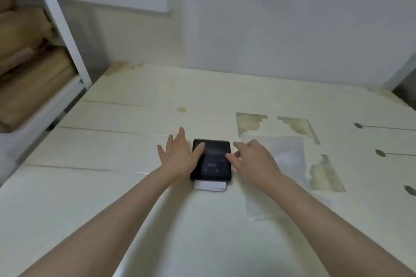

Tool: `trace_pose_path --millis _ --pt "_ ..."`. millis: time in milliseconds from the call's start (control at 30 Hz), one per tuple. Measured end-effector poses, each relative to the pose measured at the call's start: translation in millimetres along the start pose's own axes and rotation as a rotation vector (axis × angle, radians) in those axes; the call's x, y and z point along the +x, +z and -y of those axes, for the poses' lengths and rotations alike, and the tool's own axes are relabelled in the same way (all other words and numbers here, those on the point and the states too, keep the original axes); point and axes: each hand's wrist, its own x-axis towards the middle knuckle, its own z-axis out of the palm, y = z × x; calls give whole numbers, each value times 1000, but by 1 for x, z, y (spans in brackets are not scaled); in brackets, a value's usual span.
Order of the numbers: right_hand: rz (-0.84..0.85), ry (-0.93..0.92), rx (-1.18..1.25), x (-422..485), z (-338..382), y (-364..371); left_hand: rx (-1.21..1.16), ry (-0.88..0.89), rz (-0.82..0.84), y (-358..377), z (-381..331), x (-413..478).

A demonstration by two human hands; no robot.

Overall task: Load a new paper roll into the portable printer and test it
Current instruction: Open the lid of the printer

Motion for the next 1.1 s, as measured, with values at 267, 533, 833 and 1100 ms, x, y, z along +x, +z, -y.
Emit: trace_pose_path --millis 267,533,833,1100 --pt "-343 12 109 -10 11 62 -268 234 -89 39 19 -11" --pt "-498 -141 537 -59 27 70 -976 289 -71 51 38 -54" --pt "-187 -213 1062 -86 25 65 -1275 122 -71 35 44 -61" --pt "-3 -133 1329 -66 6 67 -1251 100 -28 30 37 -61"
